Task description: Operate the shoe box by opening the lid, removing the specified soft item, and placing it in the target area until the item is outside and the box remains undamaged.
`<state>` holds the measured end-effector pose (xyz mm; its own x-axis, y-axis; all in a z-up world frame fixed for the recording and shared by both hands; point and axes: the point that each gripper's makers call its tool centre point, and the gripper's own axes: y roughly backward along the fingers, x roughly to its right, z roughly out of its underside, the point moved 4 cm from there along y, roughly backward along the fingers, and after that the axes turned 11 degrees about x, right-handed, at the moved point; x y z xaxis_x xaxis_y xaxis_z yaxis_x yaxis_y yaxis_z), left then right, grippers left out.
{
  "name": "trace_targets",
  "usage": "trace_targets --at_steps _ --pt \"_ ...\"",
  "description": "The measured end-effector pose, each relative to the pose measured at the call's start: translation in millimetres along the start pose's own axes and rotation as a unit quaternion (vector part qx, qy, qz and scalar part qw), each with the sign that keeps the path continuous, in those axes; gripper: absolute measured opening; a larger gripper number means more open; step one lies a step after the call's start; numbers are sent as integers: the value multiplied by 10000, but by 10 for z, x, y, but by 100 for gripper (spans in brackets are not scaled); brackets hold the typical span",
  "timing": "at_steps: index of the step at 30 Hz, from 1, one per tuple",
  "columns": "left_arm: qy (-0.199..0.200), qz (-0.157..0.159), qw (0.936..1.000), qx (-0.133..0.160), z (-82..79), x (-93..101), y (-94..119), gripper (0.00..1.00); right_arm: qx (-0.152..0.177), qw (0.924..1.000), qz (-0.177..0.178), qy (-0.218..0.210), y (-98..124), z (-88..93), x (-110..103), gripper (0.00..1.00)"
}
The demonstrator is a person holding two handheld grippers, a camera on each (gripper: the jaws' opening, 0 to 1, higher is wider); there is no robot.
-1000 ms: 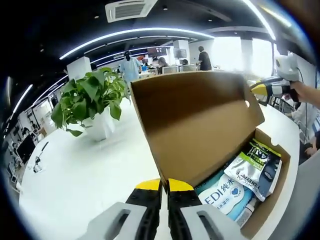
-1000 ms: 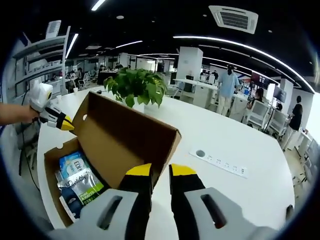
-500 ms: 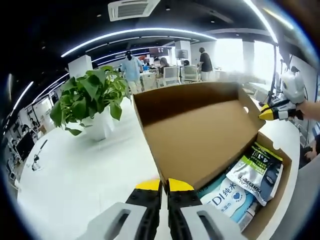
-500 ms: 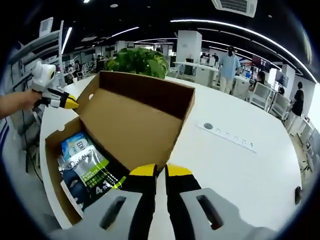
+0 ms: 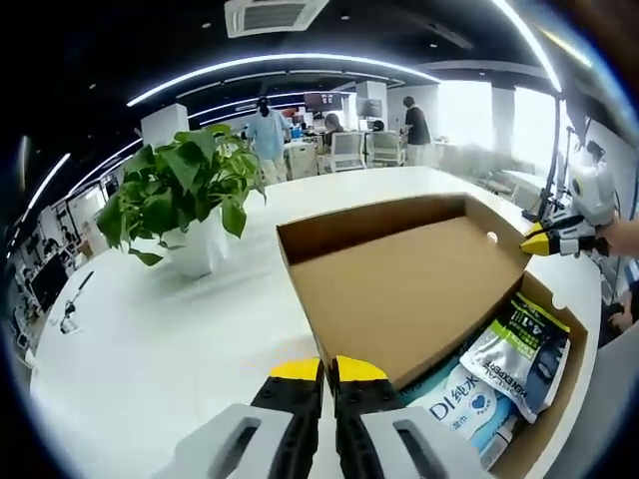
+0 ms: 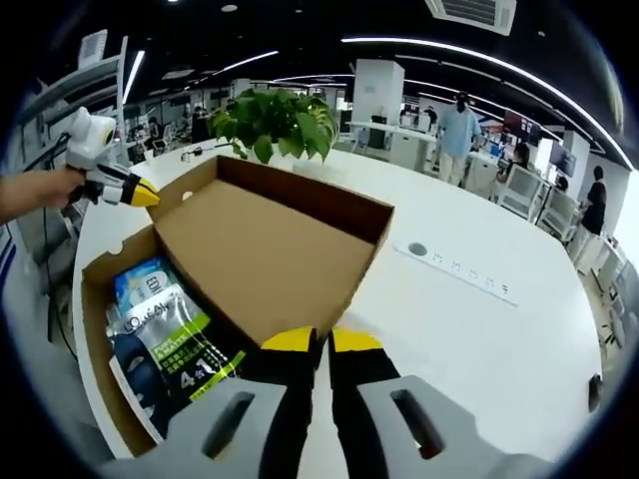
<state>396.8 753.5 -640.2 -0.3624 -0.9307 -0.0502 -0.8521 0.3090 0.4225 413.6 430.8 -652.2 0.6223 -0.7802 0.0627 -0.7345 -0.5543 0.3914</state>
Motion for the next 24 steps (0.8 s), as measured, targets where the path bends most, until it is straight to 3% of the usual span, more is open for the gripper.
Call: trace_targets --at_steps 24 --pt "87 -157 9996 -236 43 -31 -167 3 -181 9998 -88 -1 -144 112 32 7"
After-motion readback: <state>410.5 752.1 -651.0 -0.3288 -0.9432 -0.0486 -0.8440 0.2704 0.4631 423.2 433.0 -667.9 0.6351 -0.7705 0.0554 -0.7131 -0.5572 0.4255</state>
